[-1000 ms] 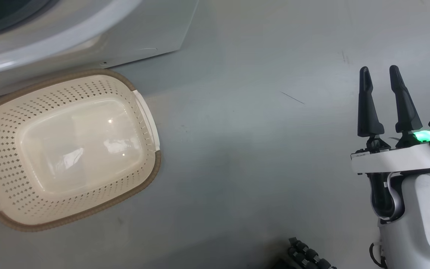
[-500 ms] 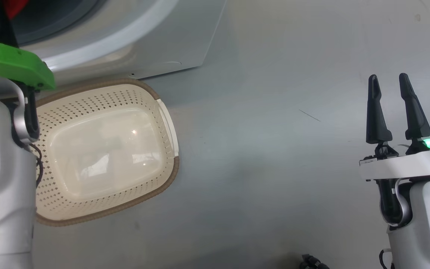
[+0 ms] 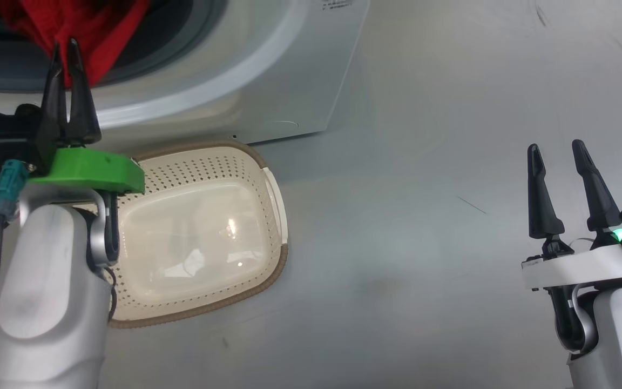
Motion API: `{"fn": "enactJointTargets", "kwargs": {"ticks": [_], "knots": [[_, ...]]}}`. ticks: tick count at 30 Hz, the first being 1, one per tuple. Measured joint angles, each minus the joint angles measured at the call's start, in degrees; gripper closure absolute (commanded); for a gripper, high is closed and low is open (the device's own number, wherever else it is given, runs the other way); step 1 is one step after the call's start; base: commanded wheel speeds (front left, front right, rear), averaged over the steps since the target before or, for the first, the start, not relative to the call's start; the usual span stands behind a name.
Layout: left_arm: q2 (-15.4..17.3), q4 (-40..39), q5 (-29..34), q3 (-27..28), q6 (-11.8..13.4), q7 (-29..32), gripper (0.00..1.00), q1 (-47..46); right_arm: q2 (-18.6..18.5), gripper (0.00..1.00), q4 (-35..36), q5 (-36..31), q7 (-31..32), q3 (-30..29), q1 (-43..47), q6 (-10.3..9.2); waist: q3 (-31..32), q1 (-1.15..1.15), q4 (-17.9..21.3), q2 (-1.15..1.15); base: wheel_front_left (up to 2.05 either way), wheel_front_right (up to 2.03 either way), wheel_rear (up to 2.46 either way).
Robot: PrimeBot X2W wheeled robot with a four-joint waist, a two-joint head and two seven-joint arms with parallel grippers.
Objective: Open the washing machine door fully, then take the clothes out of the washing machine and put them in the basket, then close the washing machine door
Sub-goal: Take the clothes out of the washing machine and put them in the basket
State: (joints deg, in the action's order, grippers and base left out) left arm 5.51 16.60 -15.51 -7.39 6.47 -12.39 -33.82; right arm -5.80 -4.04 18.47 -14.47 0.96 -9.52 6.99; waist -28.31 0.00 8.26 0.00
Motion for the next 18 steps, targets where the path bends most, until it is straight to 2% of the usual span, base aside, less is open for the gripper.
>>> {"fn": "enactJointTargets", "kwargs": {"ticks": [18], "knots": [[-2.0,-12.3,2.9,-3.8,0.1,-1.3,1.00,11.6,0.0,0.00,-0.1,-1.5,0.0,0.3,4.9,0.00,8.6,0.00,-4.8,0.00,0.00,0.00,0.00]]}}
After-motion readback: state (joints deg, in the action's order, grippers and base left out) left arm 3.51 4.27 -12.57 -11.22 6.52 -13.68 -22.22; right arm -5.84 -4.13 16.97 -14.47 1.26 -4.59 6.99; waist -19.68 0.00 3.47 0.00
